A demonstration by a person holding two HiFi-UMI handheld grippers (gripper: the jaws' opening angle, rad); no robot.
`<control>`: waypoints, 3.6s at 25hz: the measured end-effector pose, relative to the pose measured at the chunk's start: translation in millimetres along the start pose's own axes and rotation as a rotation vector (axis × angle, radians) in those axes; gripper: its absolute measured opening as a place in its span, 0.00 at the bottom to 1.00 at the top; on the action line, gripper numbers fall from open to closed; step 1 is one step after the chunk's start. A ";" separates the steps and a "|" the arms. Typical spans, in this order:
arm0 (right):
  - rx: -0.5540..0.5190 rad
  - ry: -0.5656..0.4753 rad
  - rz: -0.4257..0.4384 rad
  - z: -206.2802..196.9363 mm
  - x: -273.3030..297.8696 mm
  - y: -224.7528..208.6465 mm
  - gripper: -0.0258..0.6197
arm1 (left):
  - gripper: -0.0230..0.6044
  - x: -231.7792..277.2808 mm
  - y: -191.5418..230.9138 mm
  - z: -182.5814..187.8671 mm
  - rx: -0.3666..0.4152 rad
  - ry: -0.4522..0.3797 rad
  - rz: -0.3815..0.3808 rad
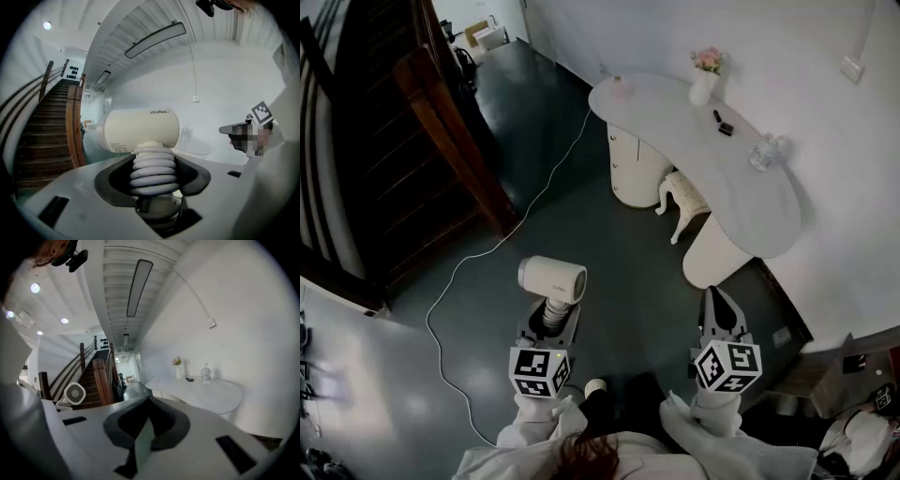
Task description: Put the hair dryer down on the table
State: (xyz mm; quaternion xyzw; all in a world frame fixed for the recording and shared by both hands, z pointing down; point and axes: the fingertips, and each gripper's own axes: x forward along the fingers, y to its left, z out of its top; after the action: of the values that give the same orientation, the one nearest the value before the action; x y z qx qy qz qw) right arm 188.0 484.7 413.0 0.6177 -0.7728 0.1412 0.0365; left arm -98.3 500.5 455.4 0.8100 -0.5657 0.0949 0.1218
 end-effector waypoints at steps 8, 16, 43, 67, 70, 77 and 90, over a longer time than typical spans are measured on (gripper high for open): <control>0.022 -0.036 0.008 -12.8 -41.8 59.7 0.12 | 0.40 -57.7 18.5 -5.0 0.020 -0.043 -0.032; 0.041 -0.016 -0.023 -27.5 -62.3 90.6 0.12 | 0.40 -86.2 30.2 -11.2 0.009 -0.075 -0.067; 0.091 0.025 0.022 -20.1 47.1 90.7 0.12 | 0.40 2.1 68.2 5.1 -0.015 -0.057 -0.064; 0.046 0.032 0.117 29.6 224.5 27.2 0.12 | 0.40 175.5 93.7 51.2 -0.026 -0.066 0.002; 0.050 0.038 0.117 27.0 228.4 21.0 0.12 | 0.40 181.1 91.2 47.0 -0.032 -0.058 0.007; 0.065 0.071 0.128 13.9 224.9 21.1 0.12 | 0.40 178.0 85.1 37.0 -0.044 -0.033 0.010; 0.107 0.116 0.128 1.7 252.9 13.8 0.12 | 0.40 202.4 99.4 31.1 -0.054 0.007 0.023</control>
State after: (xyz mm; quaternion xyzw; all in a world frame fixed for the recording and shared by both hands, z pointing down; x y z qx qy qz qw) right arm 115.6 248.2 467.3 0.5587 -0.7988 0.2198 0.0387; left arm -122.0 277.4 493.8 0.7997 -0.5767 0.0839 0.1444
